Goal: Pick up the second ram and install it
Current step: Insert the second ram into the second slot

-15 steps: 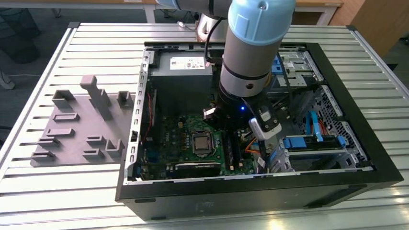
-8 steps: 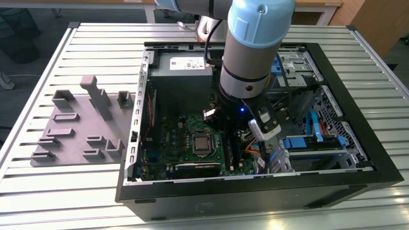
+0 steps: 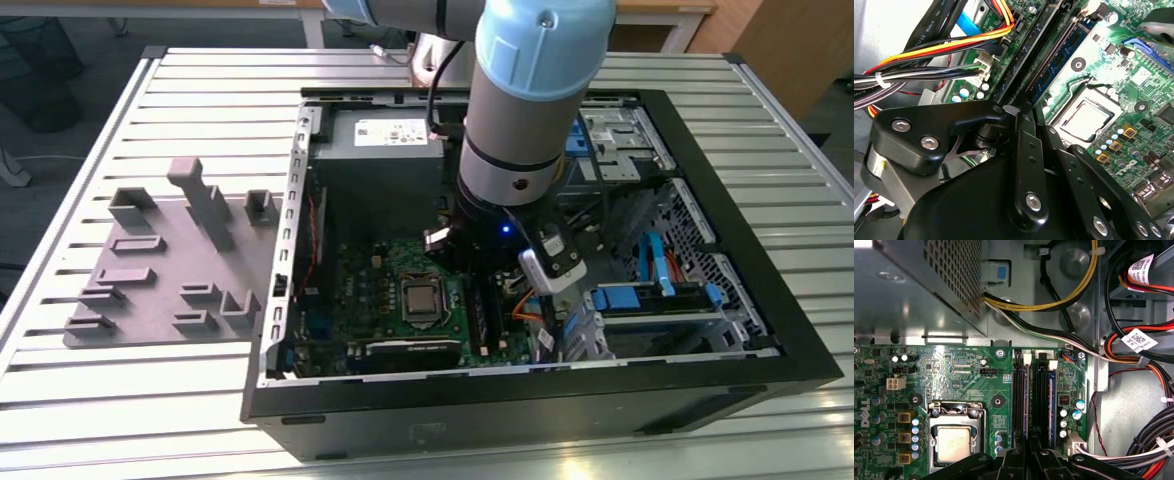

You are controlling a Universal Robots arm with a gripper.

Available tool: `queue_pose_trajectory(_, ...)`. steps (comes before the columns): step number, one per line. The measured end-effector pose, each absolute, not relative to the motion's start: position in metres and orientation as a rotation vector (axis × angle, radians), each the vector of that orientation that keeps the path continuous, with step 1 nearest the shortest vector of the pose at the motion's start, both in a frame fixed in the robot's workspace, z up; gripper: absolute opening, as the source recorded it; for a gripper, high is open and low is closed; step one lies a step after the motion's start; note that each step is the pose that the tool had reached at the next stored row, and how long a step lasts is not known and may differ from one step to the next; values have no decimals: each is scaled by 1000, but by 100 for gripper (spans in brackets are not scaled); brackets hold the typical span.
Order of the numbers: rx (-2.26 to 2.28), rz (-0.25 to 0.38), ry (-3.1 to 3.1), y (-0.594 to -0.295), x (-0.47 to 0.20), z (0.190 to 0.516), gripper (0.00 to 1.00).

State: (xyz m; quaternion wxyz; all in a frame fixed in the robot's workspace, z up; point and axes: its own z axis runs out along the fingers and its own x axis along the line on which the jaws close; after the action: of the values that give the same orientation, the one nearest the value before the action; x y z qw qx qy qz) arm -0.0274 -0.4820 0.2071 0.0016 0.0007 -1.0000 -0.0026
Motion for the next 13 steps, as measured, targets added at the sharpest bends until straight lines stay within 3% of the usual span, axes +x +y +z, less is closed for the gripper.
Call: queue_pose_trajectory(13, 2, -8, -3138, -482, -27, 209, 14)
